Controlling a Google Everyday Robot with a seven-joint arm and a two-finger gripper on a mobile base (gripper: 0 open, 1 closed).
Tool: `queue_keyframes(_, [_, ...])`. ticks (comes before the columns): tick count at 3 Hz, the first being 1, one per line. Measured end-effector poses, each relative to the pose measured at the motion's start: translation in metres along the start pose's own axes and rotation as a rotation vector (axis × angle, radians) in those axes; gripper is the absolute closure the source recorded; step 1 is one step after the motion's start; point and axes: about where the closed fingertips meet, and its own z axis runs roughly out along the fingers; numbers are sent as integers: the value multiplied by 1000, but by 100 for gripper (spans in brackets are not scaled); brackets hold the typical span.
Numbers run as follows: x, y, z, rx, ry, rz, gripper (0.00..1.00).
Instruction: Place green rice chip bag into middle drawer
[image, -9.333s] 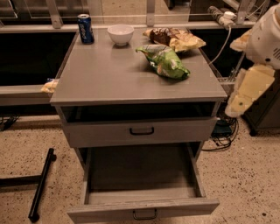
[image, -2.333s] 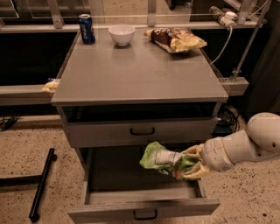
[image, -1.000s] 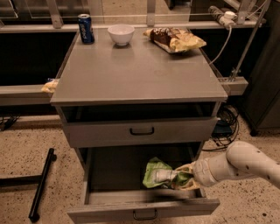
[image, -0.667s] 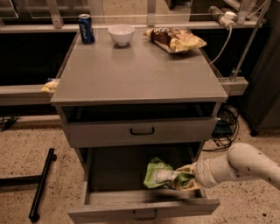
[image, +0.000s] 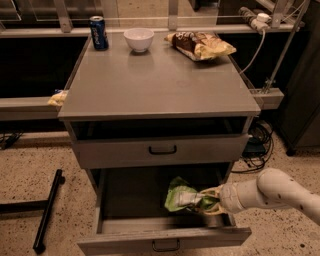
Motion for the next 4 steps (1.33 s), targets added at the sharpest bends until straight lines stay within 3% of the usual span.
queue_keyframes(3, [3, -26, 89, 13, -110, -65, 100])
queue_keyframes(4, [3, -27, 91, 13, -111, -64, 81])
